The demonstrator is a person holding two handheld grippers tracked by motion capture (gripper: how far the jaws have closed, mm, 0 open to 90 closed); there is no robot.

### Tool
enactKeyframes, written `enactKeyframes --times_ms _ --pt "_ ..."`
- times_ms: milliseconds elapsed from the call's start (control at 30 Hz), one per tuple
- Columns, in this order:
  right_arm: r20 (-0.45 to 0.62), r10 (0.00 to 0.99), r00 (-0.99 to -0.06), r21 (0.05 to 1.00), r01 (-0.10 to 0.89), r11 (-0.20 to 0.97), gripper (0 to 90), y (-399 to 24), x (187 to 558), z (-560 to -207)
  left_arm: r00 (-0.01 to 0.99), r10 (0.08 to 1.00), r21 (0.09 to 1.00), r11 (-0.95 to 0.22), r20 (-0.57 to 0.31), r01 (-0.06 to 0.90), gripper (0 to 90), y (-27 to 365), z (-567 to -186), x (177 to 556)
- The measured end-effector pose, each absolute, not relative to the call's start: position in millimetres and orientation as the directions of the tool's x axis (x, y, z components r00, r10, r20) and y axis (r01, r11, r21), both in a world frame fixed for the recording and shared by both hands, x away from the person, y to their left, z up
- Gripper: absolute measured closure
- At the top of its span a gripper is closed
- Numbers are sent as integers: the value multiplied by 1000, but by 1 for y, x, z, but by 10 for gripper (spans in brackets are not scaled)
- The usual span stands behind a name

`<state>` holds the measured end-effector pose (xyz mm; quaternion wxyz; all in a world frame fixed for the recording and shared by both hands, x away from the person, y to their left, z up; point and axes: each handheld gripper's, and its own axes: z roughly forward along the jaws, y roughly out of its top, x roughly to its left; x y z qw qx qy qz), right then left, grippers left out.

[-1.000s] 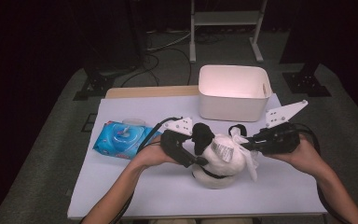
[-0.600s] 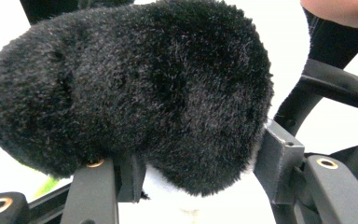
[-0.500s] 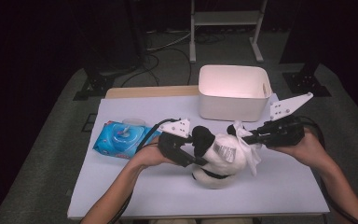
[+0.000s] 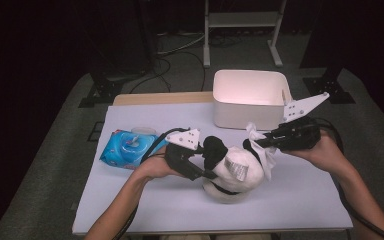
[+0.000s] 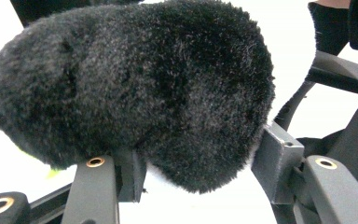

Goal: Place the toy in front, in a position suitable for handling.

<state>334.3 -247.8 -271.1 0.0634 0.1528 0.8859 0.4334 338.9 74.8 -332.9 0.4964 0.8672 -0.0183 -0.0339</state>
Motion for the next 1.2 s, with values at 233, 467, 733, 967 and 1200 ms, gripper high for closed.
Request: enactKeyframes --times_ms 233,467,733,967,1200 --pt "32 296 -955 787 207 581 810 -249 324 -275 998 -33 856 -517 -54 30 439 80 -330 342" --pt "41 274 -961 771 205 603 810 -250 319 -278 997 -60 853 -521 -49 11 443 80 -329 340" --pt "16 258 -966 775 175 608 809 -237 319 -272 995 -84 856 -517 -47 -4 445 71 -330 339" --pt "6 251 -968 767 166 620 809 -232 321 -271 996 -73 851 -526 -44 -1 443 70 -328 339" --pt "23 278 -960 768 195 610 808 -248 318 -274 997 -57 851 -526 -57 19 443 76 -326 341"
